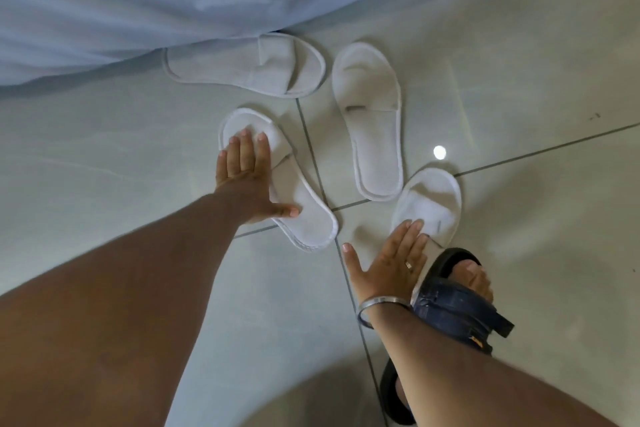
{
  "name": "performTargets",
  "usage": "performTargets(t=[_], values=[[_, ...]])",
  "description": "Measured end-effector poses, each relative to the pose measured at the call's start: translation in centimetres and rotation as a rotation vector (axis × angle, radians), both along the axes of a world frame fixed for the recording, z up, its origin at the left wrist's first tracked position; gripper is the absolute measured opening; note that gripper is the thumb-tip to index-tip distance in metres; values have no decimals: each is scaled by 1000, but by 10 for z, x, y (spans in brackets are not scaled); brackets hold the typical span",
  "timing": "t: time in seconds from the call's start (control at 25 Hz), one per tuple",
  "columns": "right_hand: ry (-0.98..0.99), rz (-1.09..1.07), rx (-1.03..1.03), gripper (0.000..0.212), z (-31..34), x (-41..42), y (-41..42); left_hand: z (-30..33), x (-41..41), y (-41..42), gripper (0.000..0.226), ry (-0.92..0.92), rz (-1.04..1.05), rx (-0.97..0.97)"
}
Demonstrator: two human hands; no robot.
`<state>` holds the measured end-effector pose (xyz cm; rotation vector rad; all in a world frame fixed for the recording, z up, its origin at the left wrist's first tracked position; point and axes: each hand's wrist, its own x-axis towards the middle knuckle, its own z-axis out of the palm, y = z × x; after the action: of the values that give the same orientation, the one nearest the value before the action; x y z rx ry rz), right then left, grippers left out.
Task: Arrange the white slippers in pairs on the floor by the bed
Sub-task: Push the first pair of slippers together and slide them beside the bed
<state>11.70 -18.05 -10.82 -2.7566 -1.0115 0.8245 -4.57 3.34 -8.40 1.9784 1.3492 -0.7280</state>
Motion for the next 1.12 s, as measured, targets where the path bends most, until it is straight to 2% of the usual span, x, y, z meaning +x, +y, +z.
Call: performTargets(t=[0.2, 0.36, 0.48, 0.64, 0.72, 0.84, 0.92, 1.04, 1.12], values=[[122, 142, -57, 108, 14, -76, -46, 8, -78, -22, 148, 54, -67, 18], [149, 425, 22, 97, 28, -136, -63, 17, -160, -46, 148, 90, -126, 40], [134, 636, 96, 86, 30, -156, -17, 20, -203, -56, 148, 132, -150, 114], [102, 834, 195, 71, 22, -171, 108, 20, -225, -33, 146, 146, -157, 166], [139, 987, 177, 61, 23, -178, 158, 20, -229, -7, 145, 156, -120, 183], [62, 1112, 326, 52, 26, -169, 188, 24, -233, 23, 141, 93, -8, 232], [12, 1088, 344, 60, 27, -154, 197, 27, -234, 28, 139, 40, 39, 253], [-15, 1224, 89, 81, 17, -149, 209, 16, -240, 18, 135, 44, 29, 246], [-32, 1222, 24, 89, 6, -165, 211, 3, -245, 13, 134, 62, 6, 253]])
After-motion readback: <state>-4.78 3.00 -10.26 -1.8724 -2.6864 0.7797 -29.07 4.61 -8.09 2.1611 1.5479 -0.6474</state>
